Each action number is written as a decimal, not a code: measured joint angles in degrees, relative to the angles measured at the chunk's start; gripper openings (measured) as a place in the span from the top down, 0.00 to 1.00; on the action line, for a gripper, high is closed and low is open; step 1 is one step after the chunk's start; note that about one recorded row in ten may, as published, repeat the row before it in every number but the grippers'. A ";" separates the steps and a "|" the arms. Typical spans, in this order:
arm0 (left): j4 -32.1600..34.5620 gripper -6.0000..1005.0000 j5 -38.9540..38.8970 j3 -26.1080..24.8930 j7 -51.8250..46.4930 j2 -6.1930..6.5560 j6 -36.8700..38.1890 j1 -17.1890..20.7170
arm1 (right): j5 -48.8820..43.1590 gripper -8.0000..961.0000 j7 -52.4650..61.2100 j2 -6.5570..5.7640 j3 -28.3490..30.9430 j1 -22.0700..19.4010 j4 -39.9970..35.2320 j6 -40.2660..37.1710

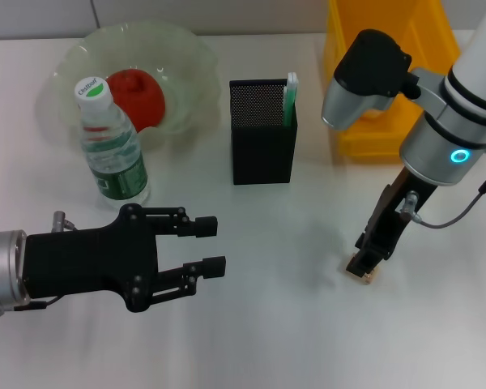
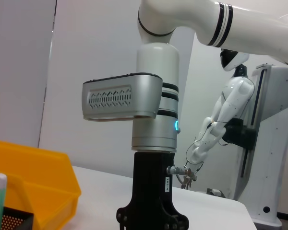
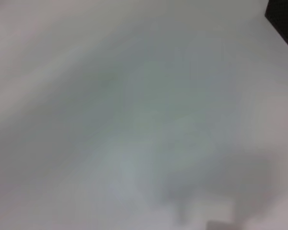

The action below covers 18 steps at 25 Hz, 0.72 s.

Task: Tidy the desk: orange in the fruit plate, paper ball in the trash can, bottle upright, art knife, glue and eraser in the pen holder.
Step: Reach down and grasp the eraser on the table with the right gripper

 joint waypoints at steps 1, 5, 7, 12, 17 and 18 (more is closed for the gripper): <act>0.00 0.52 0.00 0.00 0.00 0.00 -0.06 0.00 | -0.04 0.45 0.34 0.00 -0.60 0.05 0.01 -0.04; 0.00 0.52 0.00 0.01 0.00 0.00 -0.17 -0.01 | -0.11 0.56 1.82 -0.02 -3.16 0.11 0.04 0.23; -0.07 0.52 0.00 0.01 0.15 0.00 -0.19 -0.06 | -0.15 0.56 2.22 -0.04 -3.93 0.14 0.05 0.36; -0.79 0.52 0.00 0.02 1.41 0.00 -0.20 -0.28 | -0.20 0.55 2.77 -0.07 -4.30 0.26 -0.29 0.57; -0.83 0.52 0.00 0.01 1.47 0.00 -0.27 -0.30 | -0.24 0.50 2.86 -0.08 -5.17 0.30 -0.06 1.18; -0.84 0.52 0.00 0.01 1.47 0.00 -0.29 -0.30 | -0.24 0.49 2.87 -0.07 -5.47 0.30 -0.06 1.23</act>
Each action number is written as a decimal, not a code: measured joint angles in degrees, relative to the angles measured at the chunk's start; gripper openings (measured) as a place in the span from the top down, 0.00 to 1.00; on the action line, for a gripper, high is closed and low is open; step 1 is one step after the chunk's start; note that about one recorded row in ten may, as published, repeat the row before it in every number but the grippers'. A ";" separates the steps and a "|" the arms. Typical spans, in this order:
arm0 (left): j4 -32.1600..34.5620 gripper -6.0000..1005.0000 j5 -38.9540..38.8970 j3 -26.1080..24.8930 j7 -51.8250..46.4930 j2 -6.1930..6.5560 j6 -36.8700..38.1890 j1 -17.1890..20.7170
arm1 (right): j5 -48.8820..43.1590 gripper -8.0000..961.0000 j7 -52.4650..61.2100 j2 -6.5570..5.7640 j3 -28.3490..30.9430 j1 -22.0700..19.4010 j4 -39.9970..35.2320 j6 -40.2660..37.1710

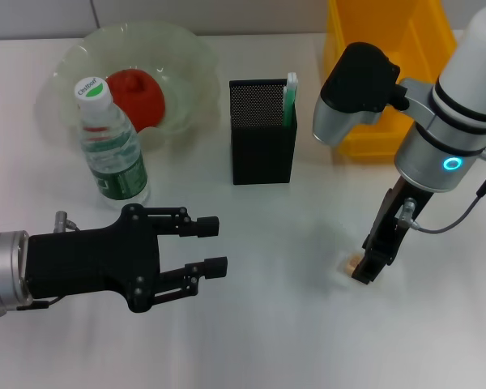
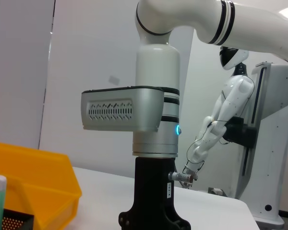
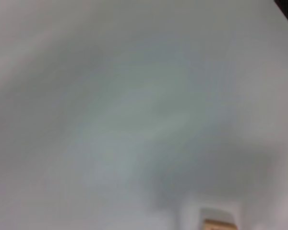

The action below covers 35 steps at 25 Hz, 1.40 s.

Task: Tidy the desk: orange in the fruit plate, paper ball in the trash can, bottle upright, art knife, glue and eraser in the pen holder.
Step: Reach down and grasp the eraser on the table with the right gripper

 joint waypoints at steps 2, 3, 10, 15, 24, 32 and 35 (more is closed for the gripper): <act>-0.01 0.52 0.00 0.00 0.00 0.00 -0.04 0.00 | 0.01 0.47 0.00 0.03 -0.43 0.00 0.04 0.16; -0.02 0.52 0.00 0.00 0.01 0.00 -0.05 0.00 | 0.08 0.46 0.01 0.04 -0.69 0.00 0.06 0.27; -0.04 0.52 0.00 0.00 0.02 0.00 -0.05 -0.06 | 0.43 0.45 0.00 0.14 -1.97 0.04 0.76 1.38; -0.04 0.52 -0.01 0.00 0.30 0.00 -0.19 -0.09 | 0.48 0.45 0.00 0.16 -2.78 0.19 1.42 2.29; -0.55 0.52 -0.18 0.00 0.90 -0.09 -0.21 -0.26 | 0.60 0.46 0.00 0.24 -4.22 0.70 1.56 3.11; -0.67 0.52 -0.18 -0.04 0.90 -0.06 -0.27 -0.22 | 0.89 0.49 -0.06 0.34 -6.23 1.65 3.36 3.08; -0.67 0.52 -0.18 -0.09 0.90 -0.04 -0.28 -0.15 | 1.77 0.60 -0.06 0.42 -6.67 2.03 4.44 3.35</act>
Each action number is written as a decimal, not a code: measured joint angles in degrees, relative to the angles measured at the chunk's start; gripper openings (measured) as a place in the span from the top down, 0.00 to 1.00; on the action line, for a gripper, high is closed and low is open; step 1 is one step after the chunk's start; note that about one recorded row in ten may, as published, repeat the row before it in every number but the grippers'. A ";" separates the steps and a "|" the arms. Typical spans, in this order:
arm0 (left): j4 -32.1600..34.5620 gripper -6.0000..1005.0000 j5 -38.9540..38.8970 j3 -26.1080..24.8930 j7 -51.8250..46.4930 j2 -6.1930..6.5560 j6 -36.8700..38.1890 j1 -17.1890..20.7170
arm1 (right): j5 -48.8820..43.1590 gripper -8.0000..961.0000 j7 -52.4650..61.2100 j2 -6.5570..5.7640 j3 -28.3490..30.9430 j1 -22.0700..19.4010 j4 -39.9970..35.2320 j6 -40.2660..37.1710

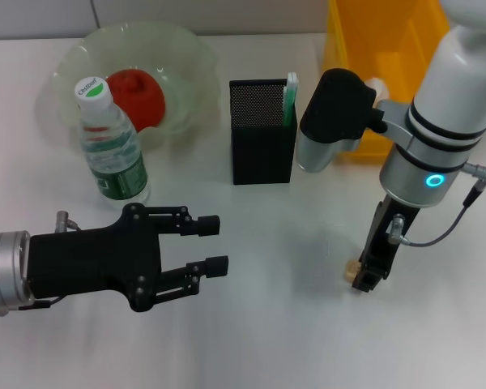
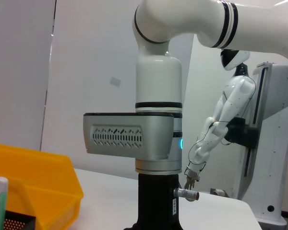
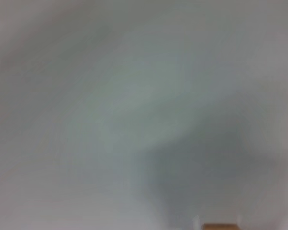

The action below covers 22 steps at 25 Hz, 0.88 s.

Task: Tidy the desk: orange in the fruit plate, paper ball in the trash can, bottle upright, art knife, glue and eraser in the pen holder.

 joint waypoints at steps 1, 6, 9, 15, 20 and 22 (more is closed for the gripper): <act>0.01 0.52 0.00 0.00 0.00 0.01 -0.01 0.05 | 0.30 0.63 0.01 0.02 0.03 -0.03 -0.10 0.15; 0.02 0.52 0.01 0.00 0.00 0.04 -0.01 0.06 | 0.31 0.63 0.02 -0.03 0.18 -0.29 -0.37 0.11; 0.02 0.52 0.01 0.00 0.00 0.04 -0.01 0.06 | 0.32 0.68 0.03 -0.02 -0.03 -0.32 -0.31 0.08; 0.02 0.52 0.01 0.01 0.00 0.05 -0.01 0.25 | 0.40 0.73 0.54 0.03 0.53 -0.82 -1.23 -0.19; 0.02 0.52 0.01 0.01 1.05 0.04 0.01 0.62 | 0.45 0.73 0.85 -0.34 5.41 -6.90 -12.62 -1.46; -0.03 0.52 0.00 0.01 1.36 0.01 0.06 0.68 | 0.49 0.73 0.84 -0.43 8.38 -9.72 -17.99 -1.86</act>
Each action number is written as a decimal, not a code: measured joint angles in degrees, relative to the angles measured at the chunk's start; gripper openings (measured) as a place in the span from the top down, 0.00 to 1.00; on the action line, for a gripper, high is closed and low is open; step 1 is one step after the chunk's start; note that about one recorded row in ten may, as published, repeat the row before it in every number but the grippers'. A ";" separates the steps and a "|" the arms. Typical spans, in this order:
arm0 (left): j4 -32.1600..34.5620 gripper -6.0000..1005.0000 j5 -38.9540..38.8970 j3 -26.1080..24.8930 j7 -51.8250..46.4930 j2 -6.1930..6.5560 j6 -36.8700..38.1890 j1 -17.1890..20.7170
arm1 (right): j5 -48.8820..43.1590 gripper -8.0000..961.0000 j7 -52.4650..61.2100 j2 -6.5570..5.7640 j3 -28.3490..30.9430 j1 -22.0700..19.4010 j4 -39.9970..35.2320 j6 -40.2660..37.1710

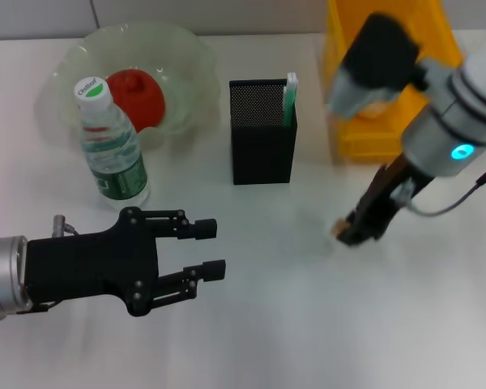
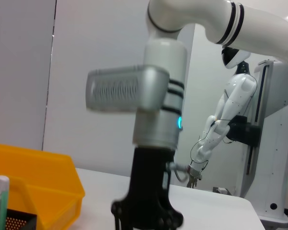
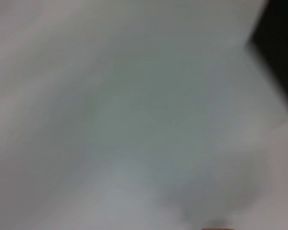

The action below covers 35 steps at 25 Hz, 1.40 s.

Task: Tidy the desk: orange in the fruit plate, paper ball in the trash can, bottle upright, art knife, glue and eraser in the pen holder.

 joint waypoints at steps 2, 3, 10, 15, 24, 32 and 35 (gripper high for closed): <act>-0.57 0.52 -0.03 0.00 0.48 -0.03 0.00 0.01 | 1.01 0.73 -0.40 -0.03 3.54 -3.41 -5.47 0.70; -1.00 0.52 -0.12 -0.01 0.91 -0.05 -0.01 -0.02 | 2.42 0.73 -1.06 -0.05 5.00 -4.88 -7.23 1.46; -2.86 0.52 -1.44 0.00 3.01 0.02 -0.06 -0.23 | 23.38 0.73 -14.21 -0.16 16.76 -14.73 -10.03 9.41; -2.86 0.52 -1.47 0.00 3.04 0.02 -0.27 -0.53 | 41.65 0.73 -31.59 -0.17 19.29 -18.34 -0.29 15.18; -2.85 0.52 -1.49 0.00 3.04 -0.05 -0.50 -1.50 | 52.69 0.73 -57.43 -0.18 21.04 -11.63 22.78 20.45; -2.92 0.52 -1.49 0.00 3.04 -0.06 -0.59 -1.39 | 52.35 0.73 -62.30 -0.07 18.59 -9.42 26.82 26.87; -2.94 0.52 -1.49 0.00 3.04 -0.06 -0.60 -1.29 | 52.35 0.73 -64.50 -0.06 16.94 -9.16 26.92 27.10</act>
